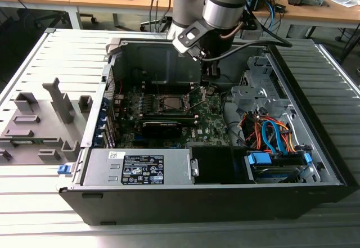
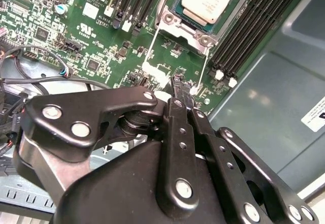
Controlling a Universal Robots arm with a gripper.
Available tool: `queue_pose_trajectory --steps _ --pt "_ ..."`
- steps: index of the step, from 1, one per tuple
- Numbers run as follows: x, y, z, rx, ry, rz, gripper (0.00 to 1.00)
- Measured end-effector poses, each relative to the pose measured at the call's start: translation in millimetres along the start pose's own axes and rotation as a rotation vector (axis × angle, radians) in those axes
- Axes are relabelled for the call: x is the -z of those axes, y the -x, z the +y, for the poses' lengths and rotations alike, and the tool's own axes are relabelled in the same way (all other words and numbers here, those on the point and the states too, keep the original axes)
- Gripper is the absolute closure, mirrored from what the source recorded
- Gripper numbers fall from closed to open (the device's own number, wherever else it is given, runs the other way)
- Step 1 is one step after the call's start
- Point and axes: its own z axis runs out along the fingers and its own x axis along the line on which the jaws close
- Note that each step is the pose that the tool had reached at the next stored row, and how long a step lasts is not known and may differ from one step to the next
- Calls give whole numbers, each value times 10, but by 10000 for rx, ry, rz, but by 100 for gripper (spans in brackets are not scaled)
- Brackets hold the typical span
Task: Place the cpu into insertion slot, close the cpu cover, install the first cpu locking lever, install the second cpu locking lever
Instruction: 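Close the cpu cover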
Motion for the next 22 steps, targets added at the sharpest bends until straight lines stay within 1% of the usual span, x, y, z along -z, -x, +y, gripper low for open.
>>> queue_pose_trajectory --steps 22 --pt "-59 5 114 -1 -1 -1 89"
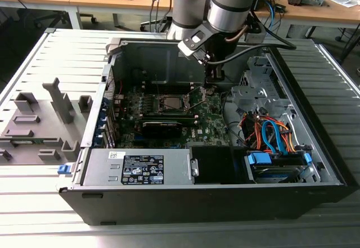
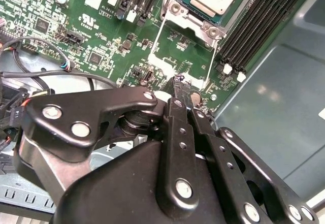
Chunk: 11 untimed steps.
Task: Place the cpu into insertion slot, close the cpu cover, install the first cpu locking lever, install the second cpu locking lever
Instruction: 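Close the cpu cover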
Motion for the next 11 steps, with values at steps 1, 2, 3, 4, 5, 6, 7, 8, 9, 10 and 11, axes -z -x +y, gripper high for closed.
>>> queue_pose_trajectory --steps 1,2,3,4,5,6,7,8,9,10,11 --pt "-1 0 4 0 0 0 89" --pt "-3 0 9 0 0 0 89" --pt "-5 0 13 0 0 0 89" --pt "-6 1 16 0 0 0 89" --pt "-8 1 20 1 0 0 89" --pt "-9 1 22 0 0 0 89" --pt "-11 1 26 0 0 0 89" --pt "-13 1 29 1 0 0 89" --pt "-15 1 33 0 1 1 89" --pt "-17 1 37 0 0 0 89" --pt "-19 1 42 0 0 0 89"
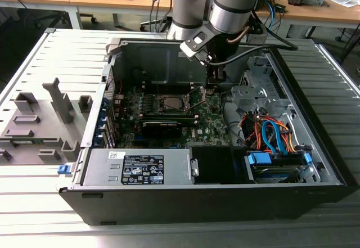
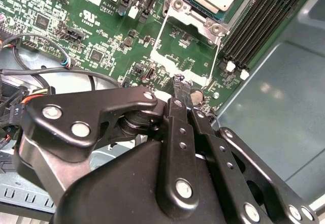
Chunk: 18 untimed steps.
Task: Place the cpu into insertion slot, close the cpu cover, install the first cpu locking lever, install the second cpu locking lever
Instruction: 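Close the cpu cover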
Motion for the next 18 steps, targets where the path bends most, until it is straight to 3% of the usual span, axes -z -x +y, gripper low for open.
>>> queue_pose_trajectory --steps 18 --pt "-72 4 64 1 0 0 89"
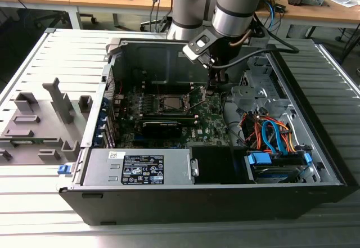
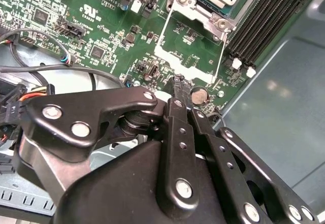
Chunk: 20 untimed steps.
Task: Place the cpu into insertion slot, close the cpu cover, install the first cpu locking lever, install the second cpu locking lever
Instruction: 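Close the cpu cover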
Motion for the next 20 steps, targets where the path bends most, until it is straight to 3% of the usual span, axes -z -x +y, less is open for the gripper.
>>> queue_pose_trajectory --steps 8,15,20 --pt "-53 -4 70 0 0 1 89" --pt "-151 0 80 -1 0 -1 89" --pt "-162 1 56 -1 0 -14 89"
